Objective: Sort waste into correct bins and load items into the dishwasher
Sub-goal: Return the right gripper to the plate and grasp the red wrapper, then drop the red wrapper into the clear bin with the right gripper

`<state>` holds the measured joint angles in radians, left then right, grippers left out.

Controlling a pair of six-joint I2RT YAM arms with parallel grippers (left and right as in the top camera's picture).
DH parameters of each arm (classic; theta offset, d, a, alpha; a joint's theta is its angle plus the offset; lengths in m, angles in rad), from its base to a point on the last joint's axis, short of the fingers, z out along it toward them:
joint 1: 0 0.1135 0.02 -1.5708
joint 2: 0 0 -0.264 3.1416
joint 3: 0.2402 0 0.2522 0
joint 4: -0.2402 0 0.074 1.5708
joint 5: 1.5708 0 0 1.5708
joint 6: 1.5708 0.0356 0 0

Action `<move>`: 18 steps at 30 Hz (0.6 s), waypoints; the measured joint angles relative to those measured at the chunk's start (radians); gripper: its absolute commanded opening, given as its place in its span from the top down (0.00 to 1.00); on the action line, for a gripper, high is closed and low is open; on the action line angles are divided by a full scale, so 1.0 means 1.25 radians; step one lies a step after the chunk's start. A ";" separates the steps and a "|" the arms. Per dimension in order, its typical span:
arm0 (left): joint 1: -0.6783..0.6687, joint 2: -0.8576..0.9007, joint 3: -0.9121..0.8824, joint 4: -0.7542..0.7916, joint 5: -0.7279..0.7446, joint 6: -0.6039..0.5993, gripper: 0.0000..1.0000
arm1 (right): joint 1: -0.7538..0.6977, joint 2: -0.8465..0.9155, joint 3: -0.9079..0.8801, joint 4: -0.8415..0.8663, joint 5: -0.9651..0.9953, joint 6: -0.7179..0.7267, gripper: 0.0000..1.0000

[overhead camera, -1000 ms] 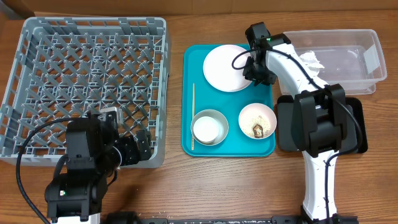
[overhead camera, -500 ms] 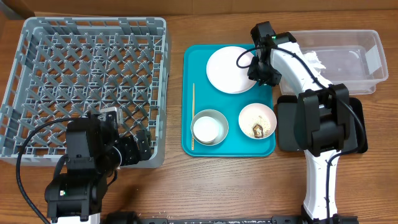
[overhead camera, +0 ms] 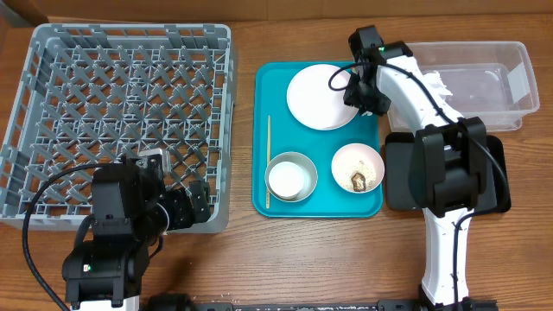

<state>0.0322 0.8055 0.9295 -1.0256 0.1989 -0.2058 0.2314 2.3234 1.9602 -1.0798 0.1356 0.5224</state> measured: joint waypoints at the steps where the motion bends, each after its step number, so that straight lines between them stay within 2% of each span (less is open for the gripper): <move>1: 0.000 0.000 0.000 0.000 0.000 0.000 0.00 | 0.000 -0.001 0.006 0.003 0.000 -0.001 0.51; 3: 0.000 0.000 0.000 0.000 0.000 0.000 0.00 | 0.000 -0.004 0.012 0.003 0.001 -0.002 0.54; 5: 0.000 0.000 0.000 0.000 0.000 0.000 0.00 | 0.000 -0.007 0.013 0.001 0.002 -0.003 0.63; 7: 0.000 0.000 0.000 0.000 0.000 0.000 0.00 | -0.001 -0.009 0.013 -0.002 0.002 -0.002 0.78; 11: 0.000 0.000 0.000 0.000 0.000 0.000 0.00 | -0.001 -0.009 0.013 -0.016 0.002 -0.003 0.95; 18: 0.000 0.000 0.000 0.000 0.000 0.000 0.00 | -0.001 -0.009 0.013 -0.046 0.002 -0.002 0.96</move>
<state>0.0322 0.8055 0.9295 -1.0256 0.1989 -0.2058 0.2306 2.3119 1.9766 -1.1378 0.1383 0.5194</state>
